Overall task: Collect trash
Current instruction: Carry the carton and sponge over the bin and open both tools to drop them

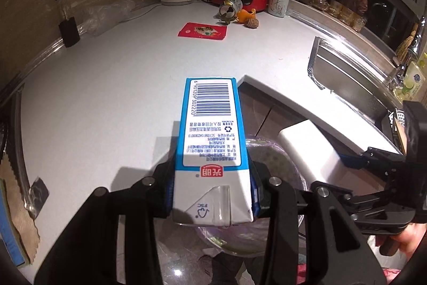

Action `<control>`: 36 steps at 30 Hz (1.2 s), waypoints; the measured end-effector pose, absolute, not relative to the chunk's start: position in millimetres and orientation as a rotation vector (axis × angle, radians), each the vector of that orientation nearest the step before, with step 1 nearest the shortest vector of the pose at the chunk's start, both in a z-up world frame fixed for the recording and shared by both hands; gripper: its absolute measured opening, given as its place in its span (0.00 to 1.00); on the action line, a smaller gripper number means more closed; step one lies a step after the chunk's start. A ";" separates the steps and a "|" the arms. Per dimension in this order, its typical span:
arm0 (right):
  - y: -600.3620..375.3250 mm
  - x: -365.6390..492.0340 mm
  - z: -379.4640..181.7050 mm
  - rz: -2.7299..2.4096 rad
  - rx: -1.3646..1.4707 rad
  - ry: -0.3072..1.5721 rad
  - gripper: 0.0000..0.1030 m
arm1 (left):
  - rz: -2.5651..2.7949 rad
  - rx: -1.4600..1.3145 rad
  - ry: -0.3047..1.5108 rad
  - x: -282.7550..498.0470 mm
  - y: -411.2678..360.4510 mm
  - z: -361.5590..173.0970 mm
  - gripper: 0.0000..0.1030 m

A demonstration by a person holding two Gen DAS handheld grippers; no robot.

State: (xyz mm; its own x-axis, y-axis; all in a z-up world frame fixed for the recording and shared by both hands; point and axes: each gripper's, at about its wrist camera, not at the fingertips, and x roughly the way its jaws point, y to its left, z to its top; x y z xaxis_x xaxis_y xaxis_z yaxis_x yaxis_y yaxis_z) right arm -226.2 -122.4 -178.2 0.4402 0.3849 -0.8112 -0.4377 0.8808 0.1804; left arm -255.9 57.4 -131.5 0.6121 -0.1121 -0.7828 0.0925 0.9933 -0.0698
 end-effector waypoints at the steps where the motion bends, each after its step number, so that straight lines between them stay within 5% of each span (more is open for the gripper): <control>1: -117.3 -228.9 -187.8 0.511 -0.064 1.004 0.62 | -0.117 -0.022 0.914 -259.8 57.9 -135.3 0.39; 11: -86.5 -237.4 -258.9 0.474 -0.123 1.082 0.62 | -0.131 0.035 0.965 -282.5 53.1 -163.6 0.39; 17: -80.8 -236.6 -281.1 0.447 -0.156 1.126 0.76 | -0.154 0.062 0.969 -285.5 47.0 -169.0 0.39; 29: -128.3 -271.8 -196.8 0.315 -0.128 0.955 0.98 | -0.221 0.100 1.010 -269.7 20.2 -194.0 0.39; 36: -178.8 -287.6 -139.3 0.198 -0.063 0.840 0.98 | -0.281 0.147 1.088 -253.8 -15.0 -232.5 0.39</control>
